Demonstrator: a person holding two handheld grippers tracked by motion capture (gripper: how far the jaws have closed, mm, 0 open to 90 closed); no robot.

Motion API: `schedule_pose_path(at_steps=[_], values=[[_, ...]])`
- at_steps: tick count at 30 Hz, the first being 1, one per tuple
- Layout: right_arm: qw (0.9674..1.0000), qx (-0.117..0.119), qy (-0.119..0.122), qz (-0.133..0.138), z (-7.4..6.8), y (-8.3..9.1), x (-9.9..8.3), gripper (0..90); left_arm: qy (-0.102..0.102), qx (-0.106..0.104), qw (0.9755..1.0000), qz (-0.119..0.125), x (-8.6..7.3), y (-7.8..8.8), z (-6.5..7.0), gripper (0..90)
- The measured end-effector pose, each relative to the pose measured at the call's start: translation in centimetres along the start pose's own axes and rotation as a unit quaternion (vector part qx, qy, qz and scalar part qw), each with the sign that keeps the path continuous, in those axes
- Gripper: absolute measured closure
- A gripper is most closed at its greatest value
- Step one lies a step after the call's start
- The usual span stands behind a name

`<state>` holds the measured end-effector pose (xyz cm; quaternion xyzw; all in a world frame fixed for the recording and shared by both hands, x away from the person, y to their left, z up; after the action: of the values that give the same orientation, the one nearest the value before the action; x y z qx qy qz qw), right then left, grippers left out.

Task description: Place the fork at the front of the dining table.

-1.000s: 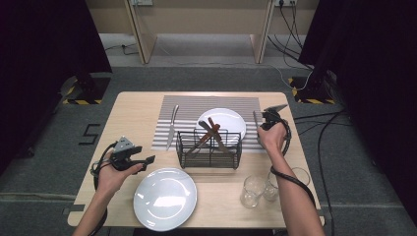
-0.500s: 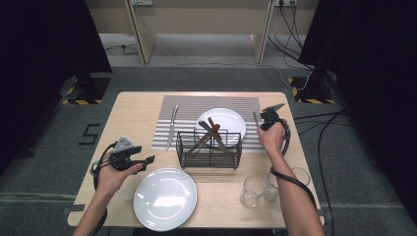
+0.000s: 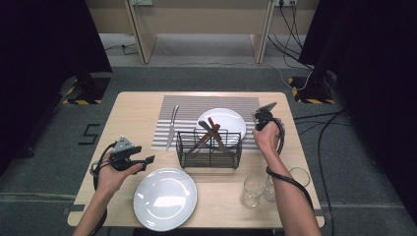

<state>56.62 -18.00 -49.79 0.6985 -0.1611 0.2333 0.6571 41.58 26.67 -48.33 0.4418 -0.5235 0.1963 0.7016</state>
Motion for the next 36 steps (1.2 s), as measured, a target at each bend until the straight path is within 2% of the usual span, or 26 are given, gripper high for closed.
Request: schedule_pose_path(at_steps=[10, 19, 21, 24, 26, 30, 36], values=[[0.9999, 0.010, -0.013, 0.003, 0.1, 0.0, -0.1, 86.5, 0.000, 0.000, 1.0000, -0.001, 0.0, -0.1, 0.1, 29.6], [0.9999, 0.015, -0.008, 0.003, -0.3, -0.3, -0.2, 85.0, 0.000, -0.001, 1.0000, 0.000, 0.0, -0.1, 0.0, 29.5], [0.9997, 0.023, -0.012, -0.001, -0.4, -0.4, -0.3, 87.6, 0.000, -0.001, 1.0000, 0.000, 0.0, 0.0, 0.0, 29.5], [0.9995, 0.030, -0.009, -0.006, -0.8, -0.9, -0.6, 85.5, 0.001, 0.001, 1.0000, 0.001, 0.0, 0.1, -0.1, 29.5], [0.9992, 0.037, -0.016, -0.005, -1.1, -1.0, -0.7, 84.4, 0.002, 0.002, 1.0000, 0.001, 0.0, 0.1, -0.1, 29.5], [0.9993, 0.036, -0.012, 0.000, -1.1, -0.6, -0.4, 83.0, 0.002, 0.001, 1.0000, 0.002, 0.0, 0.1, -0.1, 29.6], [0.9986, 0.044, -0.023, 0.017, -0.6, 0.6, 0.1, 79.7, 0.001, 0.000, 1.0000, 0.002, 0.1, 0.1, 0.0, 29.5]])
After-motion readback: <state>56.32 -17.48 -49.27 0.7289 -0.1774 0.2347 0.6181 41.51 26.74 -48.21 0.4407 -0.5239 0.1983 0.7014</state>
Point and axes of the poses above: each handheld gripper's, and its own axes: y roughly backward along the jaws, x roughly out of its top, z roughly to its right, the point moved 4 cm from there along -y, roughly forward along the jaws, and after that the axes turned 11 degrees about z, right-handed, at the moved point
